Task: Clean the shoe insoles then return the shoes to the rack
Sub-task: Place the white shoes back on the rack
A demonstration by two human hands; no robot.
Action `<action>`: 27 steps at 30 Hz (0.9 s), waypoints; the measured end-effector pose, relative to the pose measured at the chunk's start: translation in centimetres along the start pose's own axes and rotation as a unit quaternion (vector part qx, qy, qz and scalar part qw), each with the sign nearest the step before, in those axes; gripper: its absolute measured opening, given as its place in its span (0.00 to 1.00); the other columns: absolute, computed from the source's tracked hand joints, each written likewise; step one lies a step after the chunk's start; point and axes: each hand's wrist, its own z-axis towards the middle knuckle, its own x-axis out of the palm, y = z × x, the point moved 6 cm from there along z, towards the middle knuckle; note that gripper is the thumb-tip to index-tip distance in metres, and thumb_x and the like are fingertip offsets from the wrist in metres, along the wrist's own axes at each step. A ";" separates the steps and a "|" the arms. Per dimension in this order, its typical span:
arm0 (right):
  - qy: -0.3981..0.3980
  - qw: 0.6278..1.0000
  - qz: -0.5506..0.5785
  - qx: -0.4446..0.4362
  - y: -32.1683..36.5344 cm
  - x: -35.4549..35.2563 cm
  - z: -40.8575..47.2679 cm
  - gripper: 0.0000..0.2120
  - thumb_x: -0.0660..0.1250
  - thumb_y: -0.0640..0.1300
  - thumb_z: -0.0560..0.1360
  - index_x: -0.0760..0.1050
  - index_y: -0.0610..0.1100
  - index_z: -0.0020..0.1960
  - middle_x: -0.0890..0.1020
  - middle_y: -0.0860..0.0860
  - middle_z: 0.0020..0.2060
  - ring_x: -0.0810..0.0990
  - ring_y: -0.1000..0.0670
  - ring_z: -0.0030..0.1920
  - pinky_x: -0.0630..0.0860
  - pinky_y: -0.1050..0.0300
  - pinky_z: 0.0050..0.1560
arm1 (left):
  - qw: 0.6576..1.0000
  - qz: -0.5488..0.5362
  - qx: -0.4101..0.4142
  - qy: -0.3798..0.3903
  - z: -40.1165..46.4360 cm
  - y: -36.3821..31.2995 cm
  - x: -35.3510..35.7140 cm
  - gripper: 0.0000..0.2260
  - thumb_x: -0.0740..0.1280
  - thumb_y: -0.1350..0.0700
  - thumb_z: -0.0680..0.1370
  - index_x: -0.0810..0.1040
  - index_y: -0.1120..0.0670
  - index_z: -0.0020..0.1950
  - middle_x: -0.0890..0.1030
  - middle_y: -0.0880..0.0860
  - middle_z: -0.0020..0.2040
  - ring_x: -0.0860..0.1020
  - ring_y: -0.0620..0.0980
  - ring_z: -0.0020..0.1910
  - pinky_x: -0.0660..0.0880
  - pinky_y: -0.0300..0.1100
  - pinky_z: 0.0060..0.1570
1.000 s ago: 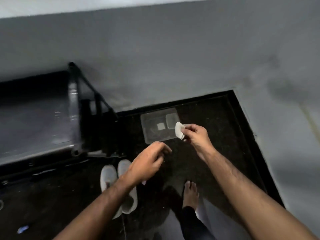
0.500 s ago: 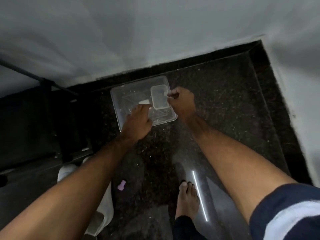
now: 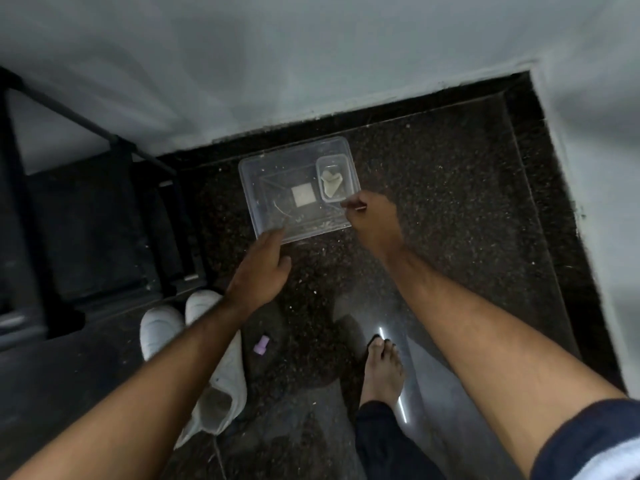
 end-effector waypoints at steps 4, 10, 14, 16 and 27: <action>-0.010 0.999 0.038 0.035 2.9 0.2 -8.7 0.09 0.68 0.36 0.75 0.85 0.44 0.52 0.87 0.51 0.47 0.83 0.55 0.47 0.75 0.69 0.52 | 0.998 -0.030 -0.029 0.051 -10.5 1.1 -2.3 0.19 0.63 0.66 0.81 0.71 0.59 0.73 0.72 0.56 0.68 0.79 0.54 0.56 0.70 0.23 0.53; 0.024 0.995 0.048 0.085 7.8 5.4 -26.3 0.08 0.68 0.37 0.75 0.84 0.46 0.50 0.85 0.54 0.44 0.82 0.58 0.43 0.75 0.64 0.47 | 0.995 -0.008 -0.023 0.097 -25.5 7.6 -8.2 0.17 0.65 0.66 0.80 0.76 0.58 0.69 0.77 0.56 0.61 0.77 0.54 0.61 0.68 0.39 0.60; 0.028 0.990 0.052 0.128 9.3 12.4 -35.7 0.08 0.69 0.39 0.73 0.81 0.50 0.47 0.85 0.54 0.46 0.83 0.54 0.48 0.78 0.58 0.52 | 0.991 0.013 -0.050 0.124 -31.8 13.8 -12.2 0.17 0.66 0.62 0.78 0.76 0.57 0.68 0.78 0.59 0.63 0.77 0.58 0.63 0.73 0.52 0.64; 0.053 0.991 0.024 0.117 9.7 16.6 -38.1 0.08 0.68 0.39 0.72 0.80 0.49 0.48 0.85 0.50 0.49 0.83 0.48 0.52 0.79 0.51 0.55 | 0.990 0.020 -0.054 0.131 -33.1 17.1 -13.0 0.18 0.66 0.61 0.77 0.76 0.59 0.68 0.78 0.61 0.63 0.77 0.60 0.64 0.74 0.54 0.64; 0.140 0.982 -0.059 0.113 5.1 34.2 -38.8 0.28 0.65 0.39 0.76 0.66 0.43 0.75 0.72 0.43 0.71 0.72 0.42 0.71 0.71 0.49 0.68 | 0.975 0.040 -0.162 0.149 -32.5 30.2 -4.7 0.27 0.68 0.57 0.81 0.65 0.59 0.78 0.73 0.61 0.73 0.74 0.57 0.69 0.69 0.45 0.65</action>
